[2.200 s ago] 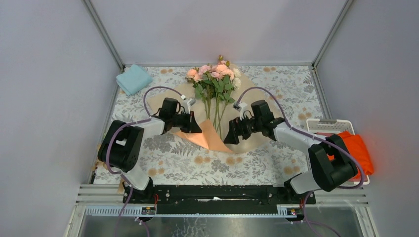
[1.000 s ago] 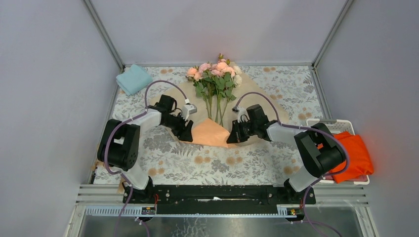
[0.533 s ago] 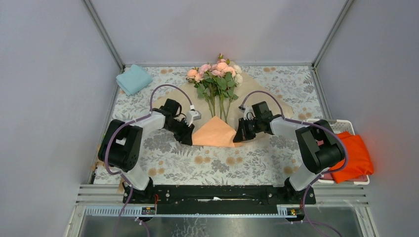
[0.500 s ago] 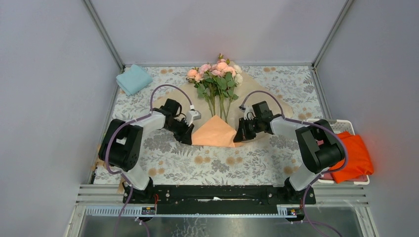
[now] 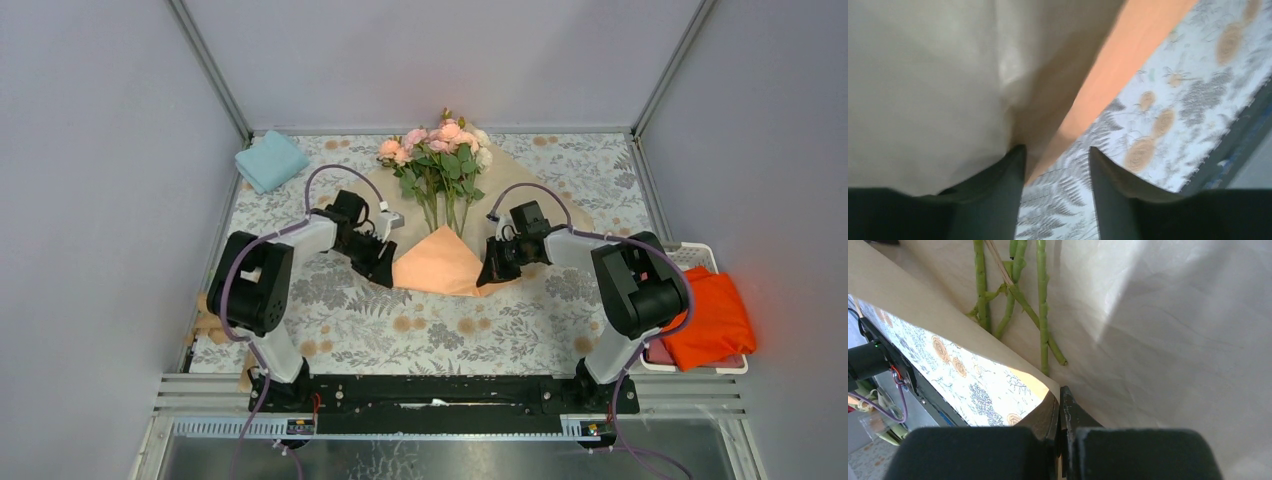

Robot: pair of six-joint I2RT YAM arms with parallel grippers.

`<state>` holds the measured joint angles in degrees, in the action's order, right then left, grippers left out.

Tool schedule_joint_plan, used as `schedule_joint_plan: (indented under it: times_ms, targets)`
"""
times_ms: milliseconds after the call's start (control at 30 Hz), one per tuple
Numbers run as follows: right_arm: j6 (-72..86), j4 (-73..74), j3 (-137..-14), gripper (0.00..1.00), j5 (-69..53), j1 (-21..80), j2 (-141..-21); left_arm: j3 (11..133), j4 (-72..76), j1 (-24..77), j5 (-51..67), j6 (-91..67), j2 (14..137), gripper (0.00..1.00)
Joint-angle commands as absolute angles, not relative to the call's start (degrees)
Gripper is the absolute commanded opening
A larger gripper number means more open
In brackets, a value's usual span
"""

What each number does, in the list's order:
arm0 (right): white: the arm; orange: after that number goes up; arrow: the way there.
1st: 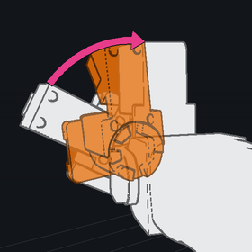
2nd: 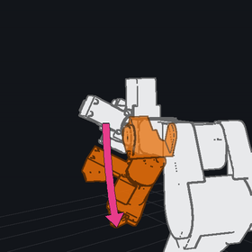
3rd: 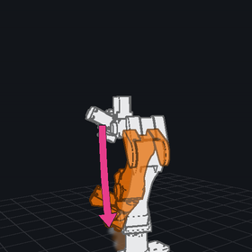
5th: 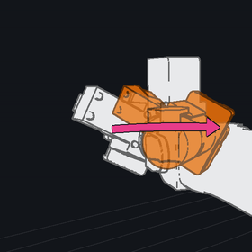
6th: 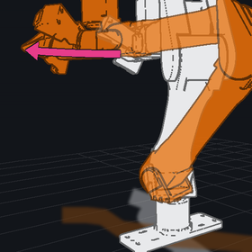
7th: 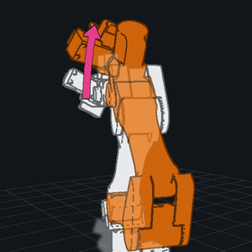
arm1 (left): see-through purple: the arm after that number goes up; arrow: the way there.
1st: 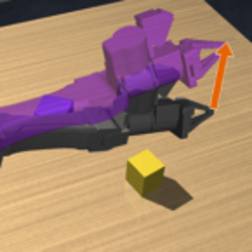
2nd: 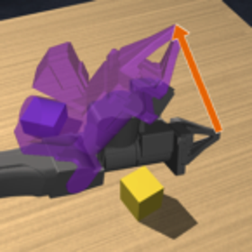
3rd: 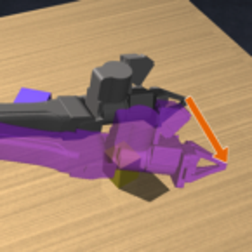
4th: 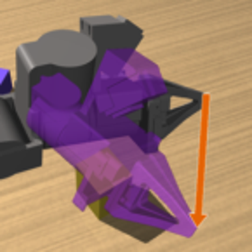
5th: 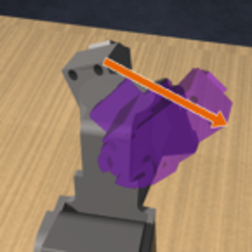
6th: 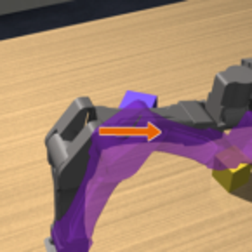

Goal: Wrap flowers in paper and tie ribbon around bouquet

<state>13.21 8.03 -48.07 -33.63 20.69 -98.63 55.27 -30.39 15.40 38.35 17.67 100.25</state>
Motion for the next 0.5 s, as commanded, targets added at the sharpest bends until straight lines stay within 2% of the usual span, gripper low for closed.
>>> schedule_joint_plan:
  times_ms: [0,133,233,333,467]
  targets:
    - [12.8,11.0,-50.8,0.01,-31.4,20.0,-99.3,57.4,-33.2,14.6,24.3,18.2,98.4,0.64]
    - [13.1,12.6,-51.9,0.03,-32.1,20.0,-99.3,61.3,-35.9,19.0,20.8,19.8,89.6,0.64]
    - [13.6,12.9,-52.6,0.04,-32.5,20.0,-99.6,62.5,-36.8,26.9,23.4,23.1,84.5,0.51]
    - [14.1,13.1,-53.1,0.05,-32.6,20.0,-100.1,64.0,-36.7,32.6,27.4,23.4,86.8,0.3]
    - [14.2,13.8,-54.3,0.06,-32.9,20.0,-101.2,65.5,-30.8,34.9,27.7,20.2,93.5,0.23]
